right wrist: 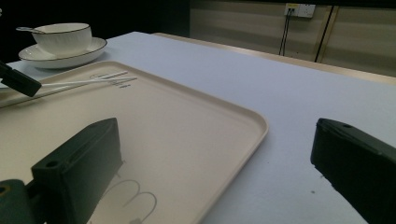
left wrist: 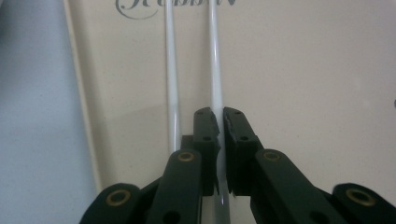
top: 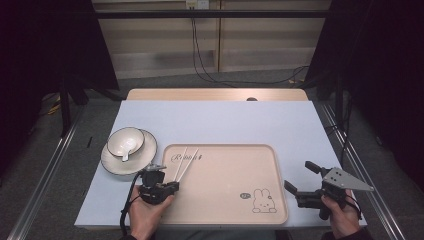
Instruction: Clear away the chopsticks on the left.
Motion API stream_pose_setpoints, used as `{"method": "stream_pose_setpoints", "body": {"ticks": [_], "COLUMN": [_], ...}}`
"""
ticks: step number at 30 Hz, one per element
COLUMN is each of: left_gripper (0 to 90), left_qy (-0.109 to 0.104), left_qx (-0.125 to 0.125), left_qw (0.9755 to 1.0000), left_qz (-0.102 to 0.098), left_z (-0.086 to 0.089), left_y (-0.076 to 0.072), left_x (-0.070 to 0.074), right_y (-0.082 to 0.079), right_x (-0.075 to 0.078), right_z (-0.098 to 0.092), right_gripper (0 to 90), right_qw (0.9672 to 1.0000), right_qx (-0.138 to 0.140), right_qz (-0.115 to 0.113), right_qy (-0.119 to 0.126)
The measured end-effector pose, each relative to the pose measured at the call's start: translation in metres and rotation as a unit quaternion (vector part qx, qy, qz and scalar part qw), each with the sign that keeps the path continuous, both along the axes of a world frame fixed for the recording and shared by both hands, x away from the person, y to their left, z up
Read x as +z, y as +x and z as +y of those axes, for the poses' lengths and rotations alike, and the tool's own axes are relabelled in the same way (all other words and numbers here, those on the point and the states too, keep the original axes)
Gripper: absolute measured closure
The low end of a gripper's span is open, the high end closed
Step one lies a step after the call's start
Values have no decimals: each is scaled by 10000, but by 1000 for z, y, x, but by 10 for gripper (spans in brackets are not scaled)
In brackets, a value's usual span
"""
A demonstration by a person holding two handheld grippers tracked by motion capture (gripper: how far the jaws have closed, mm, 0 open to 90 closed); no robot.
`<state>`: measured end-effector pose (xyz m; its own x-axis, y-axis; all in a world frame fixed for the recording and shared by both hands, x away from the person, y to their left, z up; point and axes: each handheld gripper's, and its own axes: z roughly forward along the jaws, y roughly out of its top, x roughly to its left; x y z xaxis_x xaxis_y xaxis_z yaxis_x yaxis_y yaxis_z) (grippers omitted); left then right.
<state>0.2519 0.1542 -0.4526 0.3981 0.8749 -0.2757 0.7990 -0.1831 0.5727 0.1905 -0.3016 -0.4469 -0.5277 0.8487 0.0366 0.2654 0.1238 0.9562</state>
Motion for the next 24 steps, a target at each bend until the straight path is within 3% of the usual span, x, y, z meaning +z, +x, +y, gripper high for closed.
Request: {"method": "stream_pose_setpoints", "body": {"ticks": [8, 13, 18, 24], "left_gripper": [844, 840, 815, 804], "left_qy": [-18, 52, -78, -65], "left_qx": [50, 50, 11, -69], "left_qw": [9998, 9999, 9998, 9998], "left_qz": [216, 120, 174, 150], "left_z": [0, -4, -3, -3], "left_y": [3, 3, 3, 4], "left_x": [-7, -9, -9, -9], "right_y": [0, 0, 0, -1], "right_x": [0, 0, 0, 0], "right_z": [0, 1, 1, 0], "right_gripper": [13, 14, 14, 14], "right_qw": [10000, 10000, 10000, 10000], "right_qx": [12, 1, 55, 36], "right_qz": [18, 2, 8, 14], "right_qy": [-3, -15, -28, -14]}}
